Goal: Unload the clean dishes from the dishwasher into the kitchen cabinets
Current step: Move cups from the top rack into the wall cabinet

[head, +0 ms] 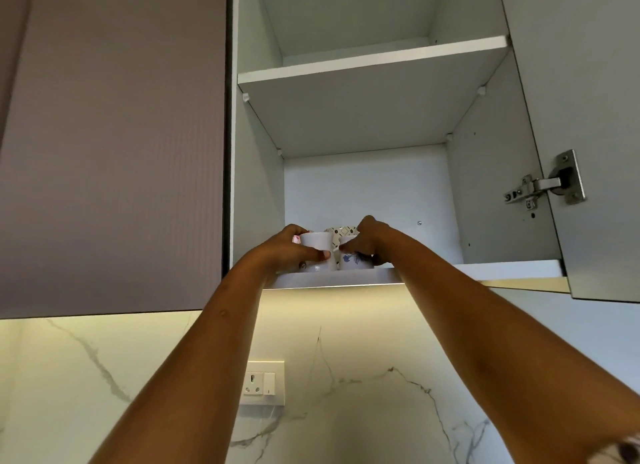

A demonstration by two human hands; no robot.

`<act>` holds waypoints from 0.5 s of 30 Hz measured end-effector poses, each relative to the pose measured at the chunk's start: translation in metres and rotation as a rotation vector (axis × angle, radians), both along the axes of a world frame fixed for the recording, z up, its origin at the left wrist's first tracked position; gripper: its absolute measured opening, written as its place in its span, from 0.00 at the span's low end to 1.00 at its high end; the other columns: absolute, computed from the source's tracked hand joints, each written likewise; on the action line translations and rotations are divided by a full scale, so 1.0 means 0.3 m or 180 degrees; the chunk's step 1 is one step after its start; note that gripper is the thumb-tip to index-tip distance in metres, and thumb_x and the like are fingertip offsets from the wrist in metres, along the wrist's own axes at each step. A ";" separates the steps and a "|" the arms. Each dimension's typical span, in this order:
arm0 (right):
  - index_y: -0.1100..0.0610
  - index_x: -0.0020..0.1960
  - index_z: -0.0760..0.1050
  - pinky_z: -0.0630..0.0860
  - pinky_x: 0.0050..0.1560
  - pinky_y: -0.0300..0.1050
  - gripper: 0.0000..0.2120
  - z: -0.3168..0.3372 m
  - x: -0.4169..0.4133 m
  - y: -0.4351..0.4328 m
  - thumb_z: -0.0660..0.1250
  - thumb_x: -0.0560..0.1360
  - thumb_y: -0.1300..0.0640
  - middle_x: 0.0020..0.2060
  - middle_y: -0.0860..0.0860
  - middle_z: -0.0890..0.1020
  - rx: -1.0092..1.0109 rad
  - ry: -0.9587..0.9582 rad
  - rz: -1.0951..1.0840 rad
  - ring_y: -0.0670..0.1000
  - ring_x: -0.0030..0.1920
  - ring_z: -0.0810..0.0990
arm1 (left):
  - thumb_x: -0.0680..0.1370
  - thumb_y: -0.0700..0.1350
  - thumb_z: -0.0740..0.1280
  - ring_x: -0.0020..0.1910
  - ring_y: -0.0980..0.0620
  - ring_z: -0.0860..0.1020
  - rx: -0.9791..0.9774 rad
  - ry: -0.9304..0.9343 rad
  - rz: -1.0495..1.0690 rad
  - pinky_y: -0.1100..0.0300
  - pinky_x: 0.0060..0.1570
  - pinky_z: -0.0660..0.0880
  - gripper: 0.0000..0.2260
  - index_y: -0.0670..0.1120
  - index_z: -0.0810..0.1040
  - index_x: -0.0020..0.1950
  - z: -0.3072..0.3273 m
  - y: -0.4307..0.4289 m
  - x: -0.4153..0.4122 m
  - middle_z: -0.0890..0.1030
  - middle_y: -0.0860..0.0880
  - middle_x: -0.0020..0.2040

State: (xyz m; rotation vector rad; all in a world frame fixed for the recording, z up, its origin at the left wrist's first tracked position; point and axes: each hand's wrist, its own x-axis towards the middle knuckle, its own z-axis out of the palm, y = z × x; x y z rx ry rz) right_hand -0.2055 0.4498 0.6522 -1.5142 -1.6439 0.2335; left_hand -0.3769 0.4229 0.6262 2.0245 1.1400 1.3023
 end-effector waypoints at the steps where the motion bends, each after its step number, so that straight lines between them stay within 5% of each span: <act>1: 0.62 0.66 0.63 0.73 0.49 0.49 0.35 -0.002 -0.001 0.009 0.76 0.67 0.51 0.58 0.61 0.78 -0.0025 -0.0060 0.0001 0.55 0.47 0.72 | 0.71 0.43 0.74 0.50 0.48 0.76 -0.0035 0.0061 0.0008 0.60 0.47 0.77 0.23 0.48 0.67 0.61 0.000 -0.001 0.002 0.73 0.46 0.57; 4: 0.64 0.68 0.65 0.69 0.44 0.45 0.31 -0.008 -0.017 -0.014 0.71 0.72 0.49 0.53 0.61 0.76 0.0070 -0.0444 -0.0086 0.55 0.48 0.71 | 0.72 0.40 0.73 0.50 0.47 0.76 -0.0009 0.0109 0.0081 0.57 0.50 0.77 0.26 0.47 0.67 0.66 0.001 -0.012 0.000 0.71 0.46 0.56; 8: 0.59 0.69 0.68 0.68 0.55 0.48 0.26 -0.015 -0.017 -0.004 0.67 0.75 0.48 0.66 0.57 0.71 0.0210 -0.0828 -0.0320 0.59 0.63 0.72 | 0.71 0.40 0.74 0.56 0.43 0.74 0.0043 0.0156 0.0208 0.51 0.59 0.75 0.27 0.48 0.67 0.66 -0.002 0.007 -0.002 0.71 0.45 0.59; 15: 0.60 0.68 0.69 0.68 0.63 0.45 0.21 -0.024 -0.035 -0.026 0.65 0.78 0.53 0.66 0.58 0.73 0.0320 -0.1311 -0.0343 0.58 0.65 0.72 | 0.72 0.39 0.72 0.49 0.47 0.74 0.0003 0.0213 0.0292 0.61 0.39 0.74 0.27 0.48 0.65 0.68 0.005 0.010 -0.005 0.72 0.45 0.58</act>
